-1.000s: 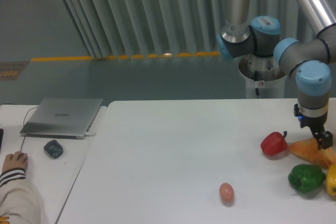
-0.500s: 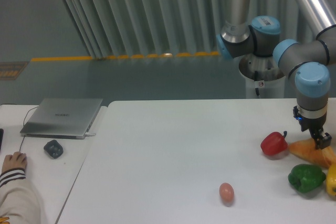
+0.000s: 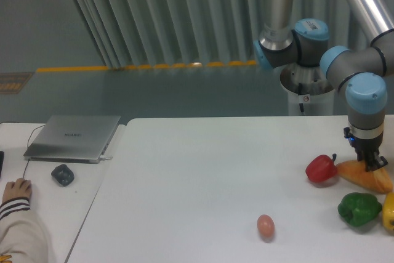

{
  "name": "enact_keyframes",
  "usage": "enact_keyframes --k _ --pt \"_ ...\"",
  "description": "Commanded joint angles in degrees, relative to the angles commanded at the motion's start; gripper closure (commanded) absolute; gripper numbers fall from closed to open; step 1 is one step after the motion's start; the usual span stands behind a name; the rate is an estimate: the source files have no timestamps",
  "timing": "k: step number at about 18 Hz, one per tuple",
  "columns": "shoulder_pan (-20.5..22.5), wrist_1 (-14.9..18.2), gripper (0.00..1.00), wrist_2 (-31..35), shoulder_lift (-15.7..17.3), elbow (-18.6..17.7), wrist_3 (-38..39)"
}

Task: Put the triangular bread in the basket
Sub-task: 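Close the gripper on the triangular bread, then lift the bread and carry it away past the table edge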

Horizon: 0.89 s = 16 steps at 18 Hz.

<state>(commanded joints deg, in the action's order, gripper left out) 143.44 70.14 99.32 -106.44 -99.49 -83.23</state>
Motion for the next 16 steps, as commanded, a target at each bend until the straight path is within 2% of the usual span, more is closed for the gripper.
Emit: enact_keyframes --k 1,4,16 --pt "0.0 0.0 0.96 0.0 0.0 0.1 0.0" --pt "0.0 0.0 1.0 0.0 0.0 0.1 0.0" --pt "0.7 0.7 1.0 -0.5 0.9 2.0 -0.9"
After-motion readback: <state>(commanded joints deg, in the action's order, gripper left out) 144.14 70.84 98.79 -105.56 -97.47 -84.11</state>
